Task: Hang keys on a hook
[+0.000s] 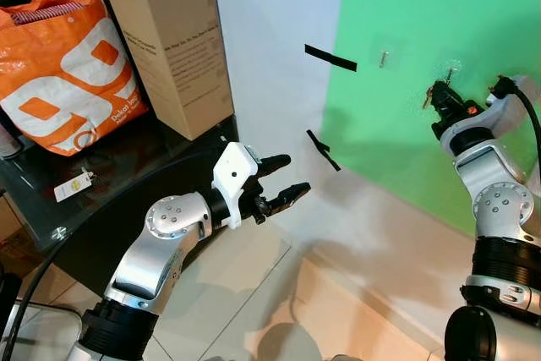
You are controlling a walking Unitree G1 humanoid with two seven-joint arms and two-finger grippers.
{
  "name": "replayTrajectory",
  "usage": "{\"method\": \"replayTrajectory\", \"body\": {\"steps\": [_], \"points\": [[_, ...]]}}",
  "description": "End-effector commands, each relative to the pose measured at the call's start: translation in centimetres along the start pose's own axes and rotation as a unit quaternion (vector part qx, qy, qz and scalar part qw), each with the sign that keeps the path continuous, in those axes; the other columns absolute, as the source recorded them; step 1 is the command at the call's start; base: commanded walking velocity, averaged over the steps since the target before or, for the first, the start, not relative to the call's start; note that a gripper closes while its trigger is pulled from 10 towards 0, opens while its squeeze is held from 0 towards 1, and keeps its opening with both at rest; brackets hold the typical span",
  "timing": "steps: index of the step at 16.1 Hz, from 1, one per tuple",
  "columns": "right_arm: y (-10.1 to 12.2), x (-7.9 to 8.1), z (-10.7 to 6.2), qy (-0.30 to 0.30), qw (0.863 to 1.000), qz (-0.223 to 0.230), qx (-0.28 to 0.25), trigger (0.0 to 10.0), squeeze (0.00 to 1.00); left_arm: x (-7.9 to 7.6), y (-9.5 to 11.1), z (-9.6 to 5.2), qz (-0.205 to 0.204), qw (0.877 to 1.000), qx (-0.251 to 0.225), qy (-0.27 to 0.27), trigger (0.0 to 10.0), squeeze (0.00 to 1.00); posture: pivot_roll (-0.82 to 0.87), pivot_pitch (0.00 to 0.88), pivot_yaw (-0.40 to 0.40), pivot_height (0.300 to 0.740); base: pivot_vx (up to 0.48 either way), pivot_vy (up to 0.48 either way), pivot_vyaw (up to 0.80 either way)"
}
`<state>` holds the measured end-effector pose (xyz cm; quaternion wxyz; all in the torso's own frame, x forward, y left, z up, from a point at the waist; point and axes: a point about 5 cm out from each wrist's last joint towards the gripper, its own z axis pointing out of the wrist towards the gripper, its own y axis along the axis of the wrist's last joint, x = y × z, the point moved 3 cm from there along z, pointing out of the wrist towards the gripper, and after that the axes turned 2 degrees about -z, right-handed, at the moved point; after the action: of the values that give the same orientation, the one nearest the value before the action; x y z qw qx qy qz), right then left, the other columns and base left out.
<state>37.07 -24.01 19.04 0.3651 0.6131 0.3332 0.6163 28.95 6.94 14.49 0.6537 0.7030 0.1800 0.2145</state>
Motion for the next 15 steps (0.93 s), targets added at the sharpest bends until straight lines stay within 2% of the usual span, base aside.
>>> {"method": "replayTrajectory", "body": {"steps": [1,5,12,15], "points": [[0.5,0.1,0.0,-0.001,1.0,0.009,-0.009,10.0,0.0,-0.1,0.2,-0.2,0.007,1.0,0.001,-0.002,10.0,0.0,-0.15,0.0,0.063,0.74,0.0,0.0,0.0],[0.6,-0.7,-0.7,-0.013,0.999,0.025,-0.017,10.0,0.0,-0.1,0.3,-0.1,0.006,1.0,0.002,-0.006,10.0,0.0,-0.16,0.0,0.074,0.74,0.0,0.0,0.0],[0.9,1.1,-1.5,0.042,0.999,0.013,-0.028,10.0,0.0,-0.1,0.4,0.1,0.009,1.0,0.002,-0.01,10.0,0.0,-0.16,0.0,0.083,0.74,0.0,0.0,0.0],[1.2,1.2,-1.4,0.044,0.998,0.014,-0.032,10.0,0.0,-0.1,0.4,0.1,0.01,1.0,0.003,-0.01,10.0,0.0,-0.16,0.0,0.083,0.74,0.0,0.0,0.0]]}}
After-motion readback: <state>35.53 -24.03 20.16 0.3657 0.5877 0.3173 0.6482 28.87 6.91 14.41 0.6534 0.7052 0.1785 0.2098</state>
